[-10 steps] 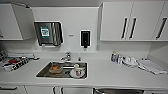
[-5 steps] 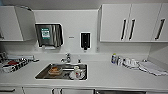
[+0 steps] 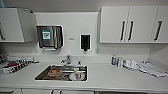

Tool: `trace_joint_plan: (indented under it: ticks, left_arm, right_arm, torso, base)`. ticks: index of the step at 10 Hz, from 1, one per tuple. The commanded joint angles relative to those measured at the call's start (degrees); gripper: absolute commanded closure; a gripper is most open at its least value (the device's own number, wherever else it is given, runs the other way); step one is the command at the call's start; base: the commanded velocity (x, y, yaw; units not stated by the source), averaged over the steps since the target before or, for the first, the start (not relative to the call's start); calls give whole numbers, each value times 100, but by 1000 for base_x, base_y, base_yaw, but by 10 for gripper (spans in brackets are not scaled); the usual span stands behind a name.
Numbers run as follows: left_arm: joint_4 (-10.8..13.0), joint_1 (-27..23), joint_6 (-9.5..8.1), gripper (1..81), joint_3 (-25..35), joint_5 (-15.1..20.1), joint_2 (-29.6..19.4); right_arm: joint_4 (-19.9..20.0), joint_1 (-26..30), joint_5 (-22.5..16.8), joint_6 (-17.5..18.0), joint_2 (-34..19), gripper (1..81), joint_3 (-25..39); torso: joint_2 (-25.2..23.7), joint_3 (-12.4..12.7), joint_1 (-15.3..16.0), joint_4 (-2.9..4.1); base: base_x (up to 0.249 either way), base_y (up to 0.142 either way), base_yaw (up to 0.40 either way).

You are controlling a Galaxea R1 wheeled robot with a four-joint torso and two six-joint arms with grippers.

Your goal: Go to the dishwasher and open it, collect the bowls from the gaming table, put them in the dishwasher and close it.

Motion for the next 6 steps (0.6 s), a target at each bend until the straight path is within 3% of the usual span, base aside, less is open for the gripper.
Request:
trace_joint_plan:
  ticks: [1,3,6]
  left_arm:
    - [-33,-401,-20,10,89,247,-139]
    - [-16,-411,-11,10,27,142,-25]
    - [11,-411,-2,10,-333,133,222]
  right_arm:
    - [66,560,-222,111,-448,10,359]
    - [66,709,-214,120,-746,10,788]
    - [172,1306,-257,252,-1433,10,1932]
  torso:
    - [4,0,-2,0]
    - [-2,0,-2,0]
    - [-5,0,-2,0]
  base:
    - [0,0,0]
    - [0,0,0]
    - [0,0,0]
